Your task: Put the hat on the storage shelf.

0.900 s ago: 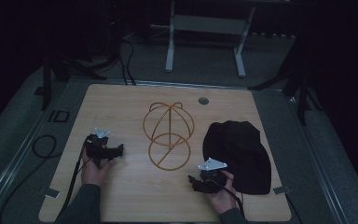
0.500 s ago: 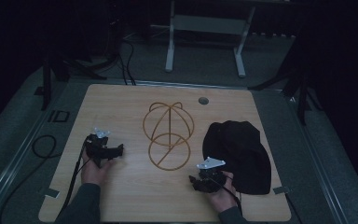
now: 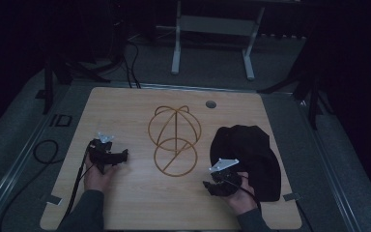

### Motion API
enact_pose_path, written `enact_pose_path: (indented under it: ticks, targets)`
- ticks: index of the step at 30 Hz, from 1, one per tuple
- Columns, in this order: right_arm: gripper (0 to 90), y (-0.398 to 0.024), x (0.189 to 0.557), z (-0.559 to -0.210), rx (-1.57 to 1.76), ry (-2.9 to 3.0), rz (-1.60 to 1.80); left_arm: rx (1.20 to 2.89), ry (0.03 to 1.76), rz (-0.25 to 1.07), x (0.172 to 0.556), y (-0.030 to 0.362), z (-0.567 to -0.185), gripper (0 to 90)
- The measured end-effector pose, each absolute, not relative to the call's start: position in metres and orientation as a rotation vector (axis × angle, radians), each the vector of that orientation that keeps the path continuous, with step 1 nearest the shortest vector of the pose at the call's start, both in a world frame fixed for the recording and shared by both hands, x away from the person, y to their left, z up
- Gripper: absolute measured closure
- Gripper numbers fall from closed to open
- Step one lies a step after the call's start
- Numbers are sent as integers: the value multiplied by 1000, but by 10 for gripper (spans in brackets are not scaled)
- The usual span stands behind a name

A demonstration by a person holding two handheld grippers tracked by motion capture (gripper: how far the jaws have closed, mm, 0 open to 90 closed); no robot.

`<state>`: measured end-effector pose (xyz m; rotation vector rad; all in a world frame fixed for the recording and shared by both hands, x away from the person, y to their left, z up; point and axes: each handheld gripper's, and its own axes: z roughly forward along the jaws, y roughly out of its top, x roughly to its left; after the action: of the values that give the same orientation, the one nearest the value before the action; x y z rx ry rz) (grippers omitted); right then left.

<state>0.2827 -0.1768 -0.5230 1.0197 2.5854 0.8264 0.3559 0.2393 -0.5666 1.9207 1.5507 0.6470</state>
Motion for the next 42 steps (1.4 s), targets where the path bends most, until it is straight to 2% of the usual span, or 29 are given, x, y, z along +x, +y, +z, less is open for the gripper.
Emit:
enact_pose_path:
  ticks: [13, 24, 42]
  targets:
    - [535, -197, 290, -495, 911, 2725, 836, 1919, 1551, 647, 356, 239, -567, 78]
    - [491, -209, 296, -471, 876, 2747, 789, 1919, 1551, 646, 356, 239, -567, 78]
    - [506, -226, 298, -437, 882, 2740, 748, 1920, 1551, 646, 356, 239, -567, 78]
